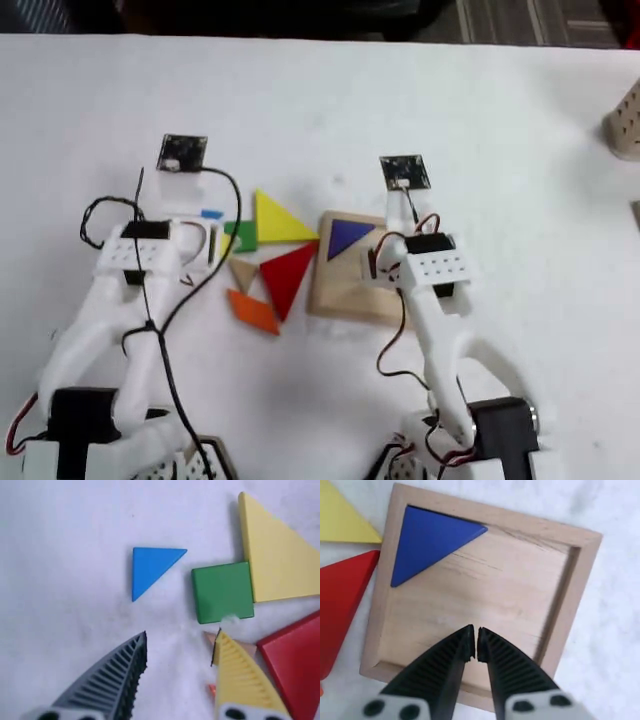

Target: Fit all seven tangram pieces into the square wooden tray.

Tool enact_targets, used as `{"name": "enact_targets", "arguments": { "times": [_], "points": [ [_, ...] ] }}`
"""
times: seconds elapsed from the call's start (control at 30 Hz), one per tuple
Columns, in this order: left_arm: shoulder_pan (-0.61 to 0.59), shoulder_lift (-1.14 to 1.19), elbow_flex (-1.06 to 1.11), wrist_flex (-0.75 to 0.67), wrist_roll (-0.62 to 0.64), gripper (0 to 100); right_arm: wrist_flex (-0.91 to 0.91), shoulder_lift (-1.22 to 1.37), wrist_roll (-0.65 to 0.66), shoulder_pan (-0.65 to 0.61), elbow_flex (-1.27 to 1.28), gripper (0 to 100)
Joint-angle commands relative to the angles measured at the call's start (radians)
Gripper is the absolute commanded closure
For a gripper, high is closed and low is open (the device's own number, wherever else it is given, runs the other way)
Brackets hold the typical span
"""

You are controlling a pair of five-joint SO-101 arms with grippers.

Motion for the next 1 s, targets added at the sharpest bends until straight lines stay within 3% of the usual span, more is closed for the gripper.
{"name": "enact_targets", "arguments": {
  "times": [0.0,0.23,0.43,0.53,0.7,0.97],
  "points": [
    [0.033,-0.001,-0.011,-0.038,0.014,76,0.007,-0.044,0.014,0.012,-0.005,98.1],
    [0.148,-0.001,-0.011,-0.032,0.187,76,0.007,-0.044,0.014,0.012,-0.005,98.1],
    [0.159,0.035,-0.041,-0.034,0.284,76,0.007,-0.044,0.014,0.012,-0.005,98.1],
    [0.151,0.127,-0.103,0.003,0.288,76,0.007,-0.044,0.014,0.012,-0.005,98.1],
    [0.151,0.185,-0.193,0.184,0.278,76,0.007,-0.044,0.014,0.012,-0.006,98.1],
    [0.143,-0.081,-0.008,0.253,0.19,76,-0.019,-0.042,0.015,0.012,-0.003,98.1]
  ]
}}
